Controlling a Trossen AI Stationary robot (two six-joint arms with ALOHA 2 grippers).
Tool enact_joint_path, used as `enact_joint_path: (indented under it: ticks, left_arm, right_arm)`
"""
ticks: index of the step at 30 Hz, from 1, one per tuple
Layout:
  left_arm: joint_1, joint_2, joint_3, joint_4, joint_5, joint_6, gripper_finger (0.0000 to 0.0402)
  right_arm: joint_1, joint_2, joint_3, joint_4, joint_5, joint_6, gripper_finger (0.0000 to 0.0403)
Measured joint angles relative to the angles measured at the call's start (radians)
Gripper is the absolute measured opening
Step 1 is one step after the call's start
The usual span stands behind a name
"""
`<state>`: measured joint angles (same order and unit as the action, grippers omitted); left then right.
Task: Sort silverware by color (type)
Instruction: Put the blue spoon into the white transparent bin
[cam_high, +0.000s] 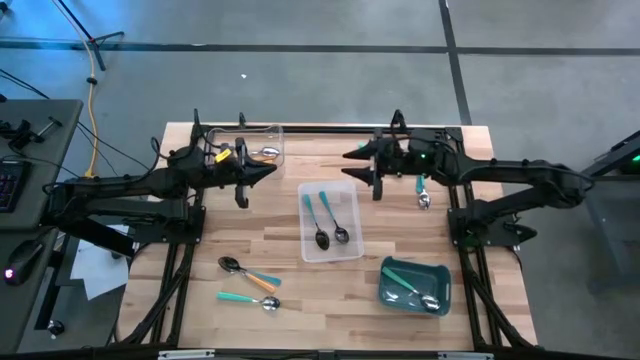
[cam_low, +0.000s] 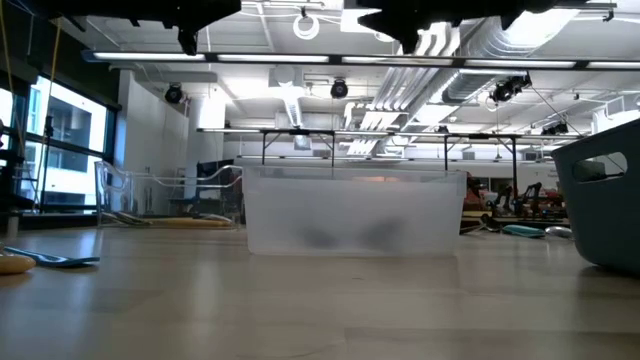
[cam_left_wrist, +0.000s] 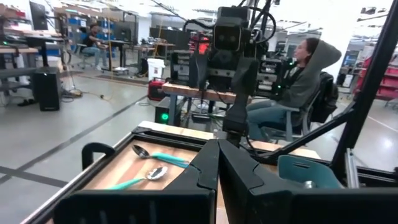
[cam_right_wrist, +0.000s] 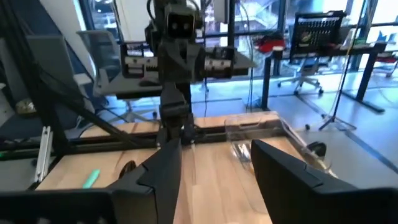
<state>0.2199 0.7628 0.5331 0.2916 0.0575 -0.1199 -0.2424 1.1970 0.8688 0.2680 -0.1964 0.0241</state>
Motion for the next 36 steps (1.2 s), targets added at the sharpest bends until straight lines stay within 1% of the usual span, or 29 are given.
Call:
enact_joint_path:
  ticks: [6,13,15,20,21,25,28,36]
  left_arm:
    - [0.0,0.0,0.0,0.0,-0.001,0.012,0.0]
    - [0.0,0.0,0.0,-0.005,-0.003,0.027,0.0]
    - [0.0,0.0,0.0,-0.005,-0.003,0.027,0.0]
    - [0.0,0.0,0.0,-0.008,-0.003,0.027,0.0]
    - [0.0,0.0,0.0,-0.008,-0.003,0.027,0.0]
    - [0.0,0.0,0.0,-0.01,-0.003,0.027,0.0]
    - [0.0,0.0,0.0,-0.01,-0.002,0.027,0.0]
    - [0.0,0.0,0.0,-0.01,-0.002,0.027,0.0]
  right_arm:
    - [0.0,0.05,0.0,0.026,-0.037,-0.005,0.0153]
    - [-0.027,0.053,0.0,0.028,-0.044,-0.014,0.0113]
    - [-0.036,0.052,0.0,0.008,-0.059,-0.006,0.0091]
    - [-0.071,0.047,0.0,-0.095,-0.19,-0.028,0.0016]
    - [-0.08,0.044,-0.001,-0.115,-0.211,-0.033,0.0008]
    - [-0.109,0.021,-0.001,-0.157,-0.22,-0.026,0.0012]
    - [-0.12,0.012,-0.001,-0.135,-0.222,-0.03,0.0002]
    - [-0.124,0.014,-0.001,-0.087,-0.223,-0.027,0.0001]
